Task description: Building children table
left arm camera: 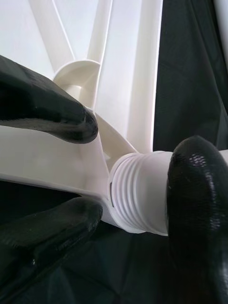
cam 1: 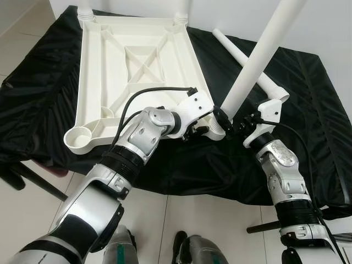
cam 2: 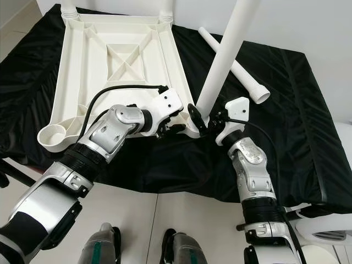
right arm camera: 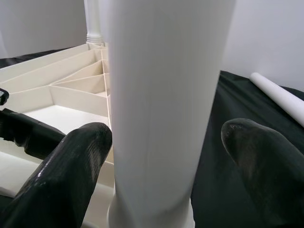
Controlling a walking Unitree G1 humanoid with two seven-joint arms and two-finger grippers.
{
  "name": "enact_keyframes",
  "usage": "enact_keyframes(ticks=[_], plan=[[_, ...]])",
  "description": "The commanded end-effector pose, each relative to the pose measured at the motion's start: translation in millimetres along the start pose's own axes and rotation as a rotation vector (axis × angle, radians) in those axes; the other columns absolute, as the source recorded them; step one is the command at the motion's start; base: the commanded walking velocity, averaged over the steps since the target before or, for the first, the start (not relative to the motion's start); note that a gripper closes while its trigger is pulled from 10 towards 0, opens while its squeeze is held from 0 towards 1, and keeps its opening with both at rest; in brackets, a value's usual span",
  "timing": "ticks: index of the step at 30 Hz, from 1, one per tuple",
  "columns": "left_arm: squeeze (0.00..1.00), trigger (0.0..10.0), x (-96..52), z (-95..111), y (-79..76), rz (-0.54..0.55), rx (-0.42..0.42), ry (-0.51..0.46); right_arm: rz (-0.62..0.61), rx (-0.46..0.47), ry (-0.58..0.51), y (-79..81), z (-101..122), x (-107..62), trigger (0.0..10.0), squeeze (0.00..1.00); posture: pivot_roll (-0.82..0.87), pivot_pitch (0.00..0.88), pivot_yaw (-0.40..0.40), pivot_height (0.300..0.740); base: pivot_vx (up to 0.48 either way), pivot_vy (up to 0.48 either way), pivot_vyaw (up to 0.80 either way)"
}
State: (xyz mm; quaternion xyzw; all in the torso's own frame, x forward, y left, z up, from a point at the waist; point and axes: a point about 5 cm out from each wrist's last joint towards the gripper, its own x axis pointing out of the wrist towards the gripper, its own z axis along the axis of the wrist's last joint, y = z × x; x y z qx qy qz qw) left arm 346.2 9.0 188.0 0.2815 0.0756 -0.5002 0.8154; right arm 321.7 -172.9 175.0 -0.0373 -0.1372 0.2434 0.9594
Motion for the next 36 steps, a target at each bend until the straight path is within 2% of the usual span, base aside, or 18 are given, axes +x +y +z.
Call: enact_keyframes(ticks=[1, 13, 23, 36], plan=[[0.00, 10.0, 1.3, 1, -7.3, -0.054, 0.030, 0.000, -0.011, 0.011, 0.015, -9.4, -1, -3.6, 10.0, 0.00, 0.03, 0.065, -0.079, 0.740, 0.000, 0.000, 0.00], [0.00, 10.0, 4.1, -12, -24.9, -0.153, -0.007, 0.010, 0.001, -0.006, 0.008, -15.7, 2, 0.2, 10.0, 0.00, 0.03, 0.061, -0.077, 0.740, 0.000, 0.000, 0.00], [0.00, 10.0, 5.7, -22, -27.4, -0.142, -0.004, 0.051, 0.006, -0.010, 0.004, -18.6, 3, 1.7, 10.0, 0.00, 0.04, 0.064, -0.076, 0.740, 0.000, 0.000, 0.00], [0.00, 10.0, 4.8, -25, -25.0, -0.124, 0.002, 0.065, 0.026, -0.001, 0.007, -17.4, 2, 0.6, 10.0, 0.00, 0.03, 0.069, -0.075, 0.740, 0.000, 0.000, 0.00]])
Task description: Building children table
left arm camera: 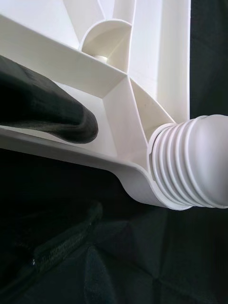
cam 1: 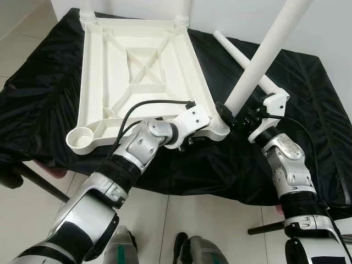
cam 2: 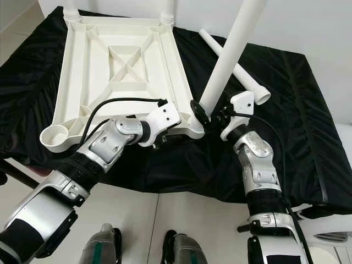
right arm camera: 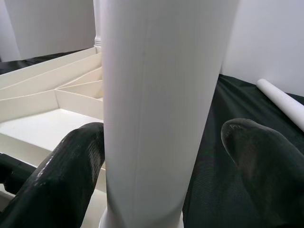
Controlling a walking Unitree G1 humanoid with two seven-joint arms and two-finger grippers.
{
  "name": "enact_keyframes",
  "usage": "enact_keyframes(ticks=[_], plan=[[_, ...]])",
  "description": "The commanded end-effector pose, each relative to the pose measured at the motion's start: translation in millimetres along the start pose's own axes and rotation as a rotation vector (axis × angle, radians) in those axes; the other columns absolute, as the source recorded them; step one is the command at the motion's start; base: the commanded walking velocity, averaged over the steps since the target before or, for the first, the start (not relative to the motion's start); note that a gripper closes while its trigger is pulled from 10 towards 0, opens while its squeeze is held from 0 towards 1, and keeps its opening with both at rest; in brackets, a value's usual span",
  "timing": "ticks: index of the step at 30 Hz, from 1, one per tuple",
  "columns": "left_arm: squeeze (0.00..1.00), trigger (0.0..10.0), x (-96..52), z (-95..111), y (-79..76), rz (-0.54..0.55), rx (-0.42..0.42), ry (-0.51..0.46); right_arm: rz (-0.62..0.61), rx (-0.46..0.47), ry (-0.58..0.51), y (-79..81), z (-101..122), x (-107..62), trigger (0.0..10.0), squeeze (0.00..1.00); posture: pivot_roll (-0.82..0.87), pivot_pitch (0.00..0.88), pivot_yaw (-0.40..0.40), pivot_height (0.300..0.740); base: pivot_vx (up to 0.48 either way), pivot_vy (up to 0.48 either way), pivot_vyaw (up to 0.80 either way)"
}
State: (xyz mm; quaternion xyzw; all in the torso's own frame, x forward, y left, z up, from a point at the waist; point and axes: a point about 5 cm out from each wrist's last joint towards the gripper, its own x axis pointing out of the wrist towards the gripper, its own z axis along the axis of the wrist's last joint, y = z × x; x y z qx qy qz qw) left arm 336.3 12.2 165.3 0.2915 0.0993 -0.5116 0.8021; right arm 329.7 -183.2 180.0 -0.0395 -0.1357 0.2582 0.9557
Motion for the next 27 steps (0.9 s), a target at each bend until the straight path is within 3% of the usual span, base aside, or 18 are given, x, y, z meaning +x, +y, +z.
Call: enact_keyframes(ticks=[1, 27], plan=[[0.00, 10.0, 3.6, -5.6, -8.8, -0.080, 0.002, 0.021, -0.005, -0.001, 0.005, -4.0, -1.0, -2.6, 10.0, 0.00, 0.03, 0.069, -0.075, 0.740, 0.000, 0.000, 0.00], [0.00, 10.0, -2.9, -1.8, -5.1, -0.063, -0.010, -0.003, 0.011, 0.011, 0.004, -1.8, -2.0, -1.0, 10.0, 0.00, 0.04, 0.070, -0.079, 0.740, 0.000, 0.000, 0.00]])
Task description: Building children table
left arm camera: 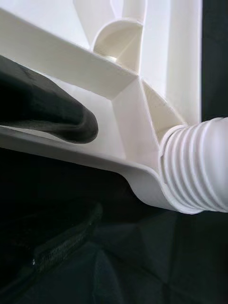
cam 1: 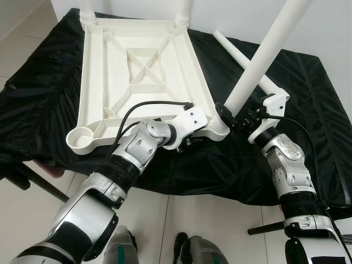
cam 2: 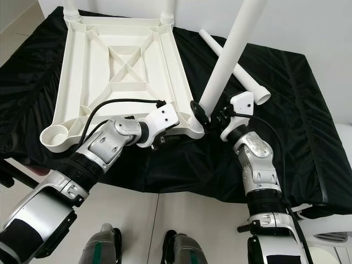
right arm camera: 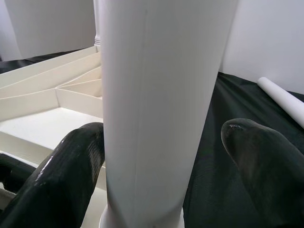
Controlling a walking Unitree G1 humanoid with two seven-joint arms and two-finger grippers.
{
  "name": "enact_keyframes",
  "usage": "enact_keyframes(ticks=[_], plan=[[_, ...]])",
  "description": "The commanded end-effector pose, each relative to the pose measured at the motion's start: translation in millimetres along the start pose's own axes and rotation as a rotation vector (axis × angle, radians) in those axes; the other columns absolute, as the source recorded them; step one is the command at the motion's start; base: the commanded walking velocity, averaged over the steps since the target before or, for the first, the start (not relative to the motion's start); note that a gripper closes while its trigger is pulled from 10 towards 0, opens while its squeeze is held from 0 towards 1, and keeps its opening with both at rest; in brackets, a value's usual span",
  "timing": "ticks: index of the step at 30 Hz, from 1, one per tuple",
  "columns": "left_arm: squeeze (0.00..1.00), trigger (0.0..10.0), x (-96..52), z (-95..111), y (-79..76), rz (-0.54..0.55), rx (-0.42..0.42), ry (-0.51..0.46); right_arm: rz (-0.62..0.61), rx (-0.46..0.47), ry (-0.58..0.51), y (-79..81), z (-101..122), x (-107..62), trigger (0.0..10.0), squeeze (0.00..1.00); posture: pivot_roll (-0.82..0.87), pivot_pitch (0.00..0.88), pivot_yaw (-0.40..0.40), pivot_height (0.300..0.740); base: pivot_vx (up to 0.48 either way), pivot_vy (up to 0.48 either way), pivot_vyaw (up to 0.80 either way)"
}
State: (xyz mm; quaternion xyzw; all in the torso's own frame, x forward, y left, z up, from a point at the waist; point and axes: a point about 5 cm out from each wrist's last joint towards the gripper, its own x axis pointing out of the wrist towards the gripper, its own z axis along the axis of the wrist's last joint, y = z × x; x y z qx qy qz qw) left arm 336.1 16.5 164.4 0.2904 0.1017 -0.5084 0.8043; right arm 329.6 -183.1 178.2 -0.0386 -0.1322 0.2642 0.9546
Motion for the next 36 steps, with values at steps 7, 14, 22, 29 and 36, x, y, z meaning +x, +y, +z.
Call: enact_keyframes(ticks=[7, 14, 22, 29, 36], plan=[[0.00, 10.0, -14.8, 9, -1.2, -0.071, -0.006, -0.060, 0.005, 0.015, 0.000, -0.9, -2, 0.4, 10.0, 0.00, 0.05, 0.070, -0.081, 0.740, 0.000, 0.000, 0.00], [0.00, 10.0, -13.7, 6, -4.5, -0.071, -0.006, -0.051, 0.014, 0.020, 0.001, 0.2, -2, 2.5, 10.0, 0.00, 0.05, 0.071, -0.083, 0.740, 0.000, 0.000, 0.00], [0.00, 10.0, -31.5, 23, 5.4, 0.061, -0.038, -0.169, 0.007, 0.029, -0.002, 0.6, -3, 0.8, 10.0, 0.00, 0.04, 0.072, -0.075, 0.740, 0.000, 0.000, 0.00], [0.00, 10.0, -63.5, 24, 36.0, 0.403, -0.184, -0.287, 0.005, 0.047, -0.009, 4.9, -4, 1.5, 10.0, 0.00, 0.05, 0.074, -0.073, 0.740, 0.000, 0.000, 0.00], [0.00, 10.0, -86.1, 4, 38.1, 0.570, -0.336, -0.335, 0.008, 0.067, -0.009, 8.2, -8, 5.2, 10.0, 0.00, 0.06, 0.073, -0.078, 0.740, 0.000, 0.000, 0.00]])
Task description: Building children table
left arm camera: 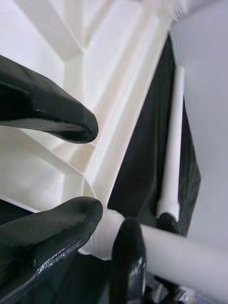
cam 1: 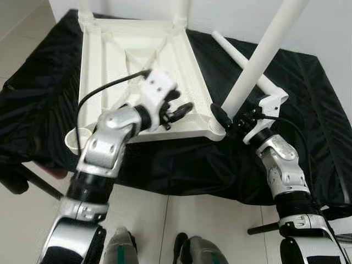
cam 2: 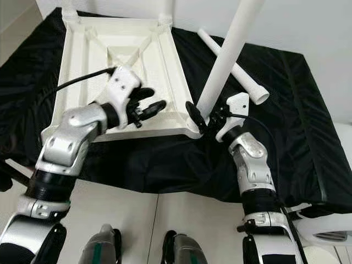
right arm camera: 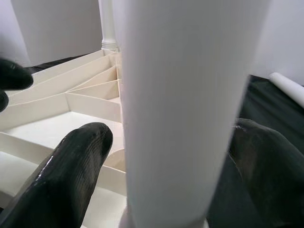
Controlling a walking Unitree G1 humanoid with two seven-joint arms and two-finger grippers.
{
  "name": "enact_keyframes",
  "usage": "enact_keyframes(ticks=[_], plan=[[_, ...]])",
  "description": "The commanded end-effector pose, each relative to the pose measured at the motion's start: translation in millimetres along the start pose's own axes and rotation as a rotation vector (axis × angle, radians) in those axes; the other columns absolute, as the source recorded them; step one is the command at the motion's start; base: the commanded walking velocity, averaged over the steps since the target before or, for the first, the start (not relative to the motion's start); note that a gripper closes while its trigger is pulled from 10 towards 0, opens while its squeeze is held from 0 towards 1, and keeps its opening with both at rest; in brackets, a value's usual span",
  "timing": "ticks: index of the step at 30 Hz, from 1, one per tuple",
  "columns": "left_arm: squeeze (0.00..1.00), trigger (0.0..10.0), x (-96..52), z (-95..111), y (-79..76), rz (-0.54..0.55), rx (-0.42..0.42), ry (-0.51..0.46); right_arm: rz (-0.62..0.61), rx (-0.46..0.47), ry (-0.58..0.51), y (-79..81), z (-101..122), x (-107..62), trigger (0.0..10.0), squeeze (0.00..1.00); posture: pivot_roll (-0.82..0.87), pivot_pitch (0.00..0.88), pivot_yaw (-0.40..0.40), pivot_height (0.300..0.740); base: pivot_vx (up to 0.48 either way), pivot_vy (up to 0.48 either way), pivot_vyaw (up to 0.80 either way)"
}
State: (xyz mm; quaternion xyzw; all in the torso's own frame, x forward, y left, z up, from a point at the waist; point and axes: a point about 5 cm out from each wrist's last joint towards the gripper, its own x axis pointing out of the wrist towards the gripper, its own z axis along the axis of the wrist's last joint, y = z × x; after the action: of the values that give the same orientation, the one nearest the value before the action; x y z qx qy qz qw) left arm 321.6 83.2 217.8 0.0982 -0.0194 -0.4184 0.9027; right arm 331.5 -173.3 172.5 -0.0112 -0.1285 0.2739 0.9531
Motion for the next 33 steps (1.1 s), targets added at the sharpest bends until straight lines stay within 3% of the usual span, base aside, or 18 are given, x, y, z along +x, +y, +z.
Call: enact_keyframes(ticks=[1, 5, 7, 8, 10, 19, 23, 26, 33], plan=[[0.00, 10.0, -3.2, -2, 12.5, 0.318, -0.040, -0.012, -0.005, 0.010, -0.001, -0.1, -2, 0.5, 10.0, 0.00, 0.06, 0.072, -0.080, 0.740, 0.000, 0.000, 0.00], [0.00, 10.0, -7.8, -7, 16.8, 0.394, -0.060, -0.020, -0.008, 0.008, -0.004, -0.8, -2, 2.0, 10.0, 0.00, 0.06, 0.071, -0.079, 0.740, 0.000, 0.000, 0.00], [0.00, 10.0, -13.0, -11, 27.2, 0.523, -0.081, -0.019, -0.014, 0.008, -0.006, -1.7, -1, 2.8, 10.0, 0.00, 0.06, 0.072, -0.080, 0.740, 0.000, 0.000, 0.00], [0.00, 10.0, -13.0, -11, 27.2, 0.523, -0.081, -0.019, -0.014, 0.008, -0.006, -1.7, -1, 2.8, 10.0, 0.00, 0.06, 0.072, -0.080, 0.740, 0.000, 0.000, 0.00], [0.00, 10.0, -23.0, -13, 40.0, 0.674, -0.117, -0.045, -0.021, 0.011, -0.009, -2.1, -1, 3.3, 10.0, 0.00, 0.06, 0.074, -0.080, 0.740, 0.000, 0.000, 0.00], [0.00, 10.0, -32.2, -25, 41.9, 0.719, -0.118, -0.022, -0.035, 0.019, -0.014, -4.0, 0, 4.9, 10.0, 0.00, 0.06, 0.079, -0.090, 0.740, 0.000, 0.000, 0.00], [0.00, 10.0, -33.4, -26, 39.3, 0.727, -0.030, -0.035, -0.028, 0.022, -0.014, -2.6, 0, 5.3, 10.0, 0.00, 0.05, 0.086, -0.094, 0.740, 0.000, 0.000, 0.00], [0.00, 10.0, -34.4, -23, 38.7, 0.756, -0.011, -0.059, -0.024, 0.019, -0.015, -3.1, 0, 4.8, 10.0, 0.00, 0.05, 0.085, -0.093, 0.740, 0.000, 0.000, 0.00], [0.00, 10.0, -36.4, -19, 32.1, 0.752, -0.061, -0.131, -0.022, 0.009, -0.025, -3.5, 2, 3.0, 10.0, 0.00, 0.05, 0.072, -0.086, 0.740, 0.000, 0.000, 0.00]])
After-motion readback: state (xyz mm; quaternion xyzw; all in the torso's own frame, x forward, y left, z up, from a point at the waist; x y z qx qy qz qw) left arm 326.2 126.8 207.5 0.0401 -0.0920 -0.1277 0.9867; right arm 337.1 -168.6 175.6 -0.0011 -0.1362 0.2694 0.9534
